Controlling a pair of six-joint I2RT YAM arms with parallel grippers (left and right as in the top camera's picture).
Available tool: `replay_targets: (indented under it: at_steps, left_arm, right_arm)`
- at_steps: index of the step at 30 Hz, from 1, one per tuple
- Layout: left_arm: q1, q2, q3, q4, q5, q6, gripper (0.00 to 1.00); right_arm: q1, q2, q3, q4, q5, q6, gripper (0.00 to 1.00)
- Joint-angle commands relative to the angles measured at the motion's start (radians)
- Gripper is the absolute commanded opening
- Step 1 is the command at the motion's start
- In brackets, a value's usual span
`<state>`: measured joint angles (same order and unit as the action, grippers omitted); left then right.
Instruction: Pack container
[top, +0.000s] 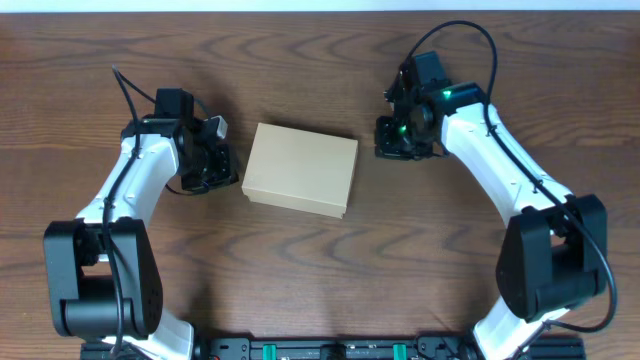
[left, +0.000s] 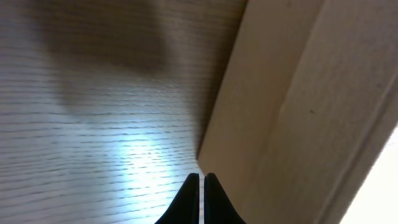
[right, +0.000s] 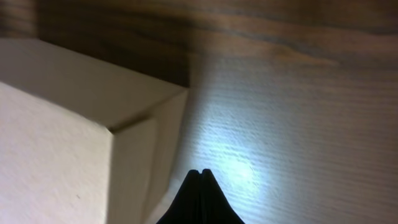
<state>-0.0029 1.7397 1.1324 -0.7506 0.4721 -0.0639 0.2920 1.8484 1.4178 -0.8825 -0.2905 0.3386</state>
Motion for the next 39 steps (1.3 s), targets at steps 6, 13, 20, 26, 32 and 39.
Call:
replay_targets:
  at_steps: [6, 13, 20, 26, 32, 39]
  left_arm:
    - [0.002, 0.006, -0.011, -0.016, 0.111, -0.019, 0.06]
    - [-0.023, 0.006, -0.011, -0.035, 0.113, -0.019, 0.06]
    - [-0.037, 0.006, -0.011, -0.035, 0.113, -0.018, 0.06]
    - [-0.037, 0.006, -0.011, -0.055, 0.113, -0.018, 0.06]
    - [-0.037, 0.006, -0.011, -0.082, 0.113, -0.018, 0.06]
    - [-0.037, 0.006, -0.011, -0.089, 0.127, -0.018, 0.06]
  right_arm:
    - [0.037, 0.006, -0.007, 0.077, -0.017, 0.051, 0.02]
    - [0.056, 0.019, -0.007, 0.122, -0.057, 0.070, 0.02]
    - [0.065, 0.043, -0.007, 0.113, -0.053, 0.133, 0.02]
    - [0.065, 0.054, -0.007, 0.170, -0.053, 0.132, 0.02]
    - [0.065, 0.054, -0.007, 0.219, -0.049, 0.132, 0.02]
    - [0.065, 0.054, -0.007, 0.282, -0.047, 0.117, 0.02]
